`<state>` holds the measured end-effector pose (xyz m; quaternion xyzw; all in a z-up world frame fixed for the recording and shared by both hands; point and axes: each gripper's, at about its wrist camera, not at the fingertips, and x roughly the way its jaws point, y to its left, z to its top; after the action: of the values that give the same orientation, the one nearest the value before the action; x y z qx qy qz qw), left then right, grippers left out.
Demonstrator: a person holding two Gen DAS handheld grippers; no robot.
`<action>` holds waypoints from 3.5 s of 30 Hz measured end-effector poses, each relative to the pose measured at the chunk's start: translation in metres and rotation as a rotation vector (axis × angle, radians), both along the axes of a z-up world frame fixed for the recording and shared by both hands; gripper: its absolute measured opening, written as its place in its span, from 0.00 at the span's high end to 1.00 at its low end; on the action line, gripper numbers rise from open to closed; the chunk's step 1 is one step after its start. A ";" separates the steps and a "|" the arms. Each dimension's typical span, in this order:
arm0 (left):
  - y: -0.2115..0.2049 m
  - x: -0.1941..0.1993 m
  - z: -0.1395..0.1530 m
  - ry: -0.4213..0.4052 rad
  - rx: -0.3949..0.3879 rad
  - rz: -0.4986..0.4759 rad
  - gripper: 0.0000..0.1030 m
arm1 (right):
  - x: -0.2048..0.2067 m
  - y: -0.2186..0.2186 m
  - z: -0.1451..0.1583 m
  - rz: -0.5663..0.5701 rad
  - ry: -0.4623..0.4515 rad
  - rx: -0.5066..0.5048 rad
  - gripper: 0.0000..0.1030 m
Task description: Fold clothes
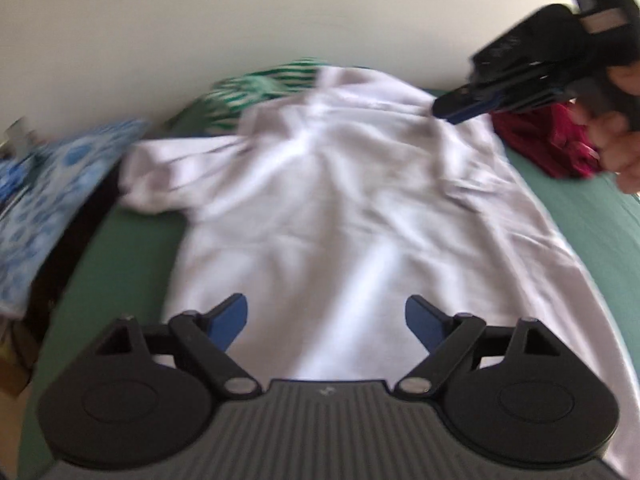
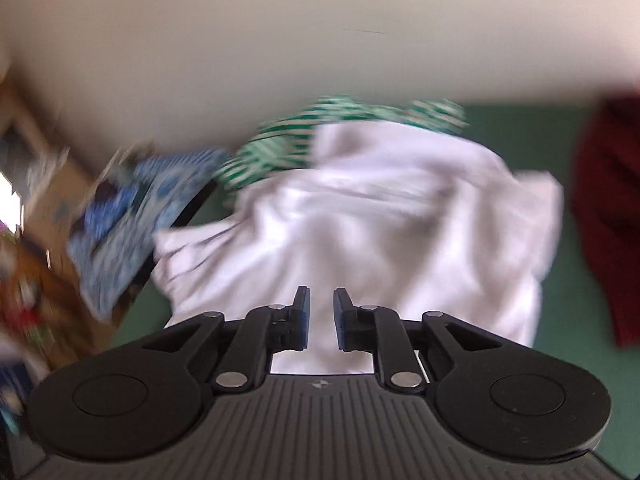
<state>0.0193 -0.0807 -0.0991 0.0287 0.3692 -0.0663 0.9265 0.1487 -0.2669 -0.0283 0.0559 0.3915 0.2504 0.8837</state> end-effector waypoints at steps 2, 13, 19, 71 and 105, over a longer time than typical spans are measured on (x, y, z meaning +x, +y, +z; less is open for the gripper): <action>0.021 0.008 0.002 -0.001 -0.008 0.025 0.09 | -0.001 0.045 0.010 0.098 -0.059 -0.098 0.83; 0.150 0.035 0.017 -0.033 -0.108 0.118 0.01 | 0.017 0.254 -0.039 0.530 -0.495 -0.681 0.54; 0.186 0.039 0.013 -0.035 -0.076 0.105 0.01 | 0.050 0.278 -0.035 0.477 -0.458 -0.602 0.98; 0.170 0.119 -0.027 -0.034 -0.214 -0.082 0.85 | 0.152 0.313 -0.042 0.106 -0.060 -0.290 0.95; 0.171 0.140 -0.028 -0.004 -0.233 -0.063 0.90 | 0.166 0.313 -0.048 0.142 -0.059 -0.328 0.84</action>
<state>0.1589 0.0905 -0.1269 -0.0677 0.3559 -0.1378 0.9218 0.3145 0.0457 -0.0760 -0.1241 0.4039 0.2465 0.8722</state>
